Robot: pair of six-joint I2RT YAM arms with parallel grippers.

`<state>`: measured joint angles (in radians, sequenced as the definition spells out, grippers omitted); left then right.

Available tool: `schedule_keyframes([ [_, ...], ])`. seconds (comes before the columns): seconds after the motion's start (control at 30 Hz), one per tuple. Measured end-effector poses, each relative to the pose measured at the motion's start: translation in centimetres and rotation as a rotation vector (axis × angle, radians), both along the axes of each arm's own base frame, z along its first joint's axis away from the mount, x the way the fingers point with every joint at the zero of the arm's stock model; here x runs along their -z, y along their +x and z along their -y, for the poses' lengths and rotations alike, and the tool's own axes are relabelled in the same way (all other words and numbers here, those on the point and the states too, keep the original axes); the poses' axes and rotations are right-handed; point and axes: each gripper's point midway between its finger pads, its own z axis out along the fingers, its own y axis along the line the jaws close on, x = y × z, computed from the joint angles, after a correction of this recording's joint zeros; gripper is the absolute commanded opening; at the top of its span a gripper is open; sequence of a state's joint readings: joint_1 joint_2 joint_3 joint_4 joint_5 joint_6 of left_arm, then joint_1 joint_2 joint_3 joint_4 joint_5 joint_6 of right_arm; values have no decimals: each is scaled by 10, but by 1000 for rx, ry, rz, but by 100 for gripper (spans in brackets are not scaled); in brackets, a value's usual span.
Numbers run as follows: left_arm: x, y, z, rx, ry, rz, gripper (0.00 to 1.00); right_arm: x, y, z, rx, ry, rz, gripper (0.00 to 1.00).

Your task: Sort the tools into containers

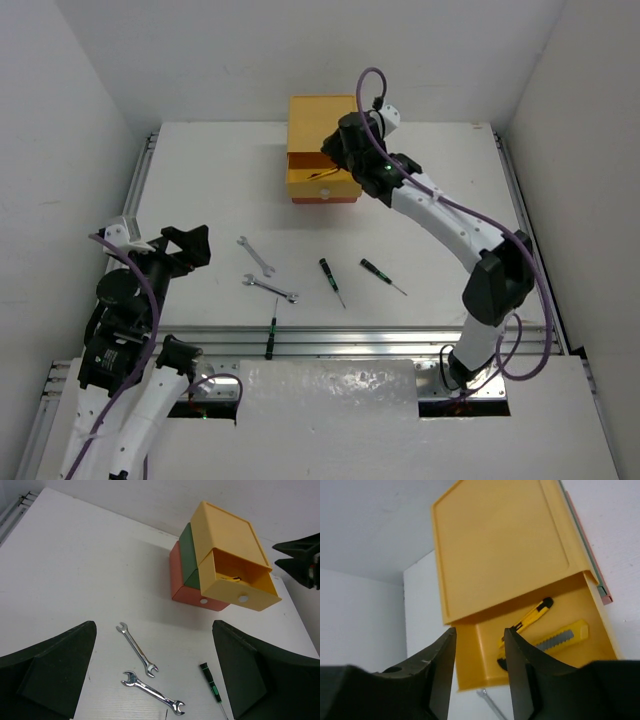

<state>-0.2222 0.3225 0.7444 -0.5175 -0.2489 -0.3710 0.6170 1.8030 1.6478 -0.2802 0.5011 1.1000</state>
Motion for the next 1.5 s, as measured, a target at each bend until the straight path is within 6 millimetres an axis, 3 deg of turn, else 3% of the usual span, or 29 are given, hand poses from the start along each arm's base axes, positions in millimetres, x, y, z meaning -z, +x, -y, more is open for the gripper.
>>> schedule_keyframes([
  [0.07, 0, 0, 0, 0, 0, 0, 100, -14, -12, 1, -64, -24, 25, 19],
  [0.17, -1, -1, 0, 0, -1, 3, 100, -35, -38, 5, -167, -82, 71, 3],
  [0.23, -1, -1, 0, 0, -1, 5, 100, -33, -63, 9, -234, -130, 88, 0],
  [0.3, -1, -1, 0, 0, -1, 6, 100, -10, -90, 12, -308, -191, 72, 0],
  [0.37, -1, -1, 0, 0, -2, 7, 100, 29, -111, 12, -389, -270, 32, 0],
  [0.5, -1, -1, 0, 0, -2, 7, 100, 102, -129, 18, -497, -414, -75, 0],
  [0.57, -1, -1, 1, 5, -1, 6, 100, 122, -127, 18, -522, -464, -109, 0],
  [0.63, -1, -1, 2, 11, 0, 3, 100, 128, -119, 13, -528, -485, -116, 0],
  [0.93, 4, 4, 8, 39, 9, -21, 100, 102, -57, -13, -439, -475, -15, 0],
  [1.33, 4, 3, 12, 65, 10, -19, 100, 111, -26, -13, -382, -531, -11, 0],
  [1.5, 4, 3, 13, 71, 13, -19, 100, 105, 0, -6, -374, -531, 4, 0],
])
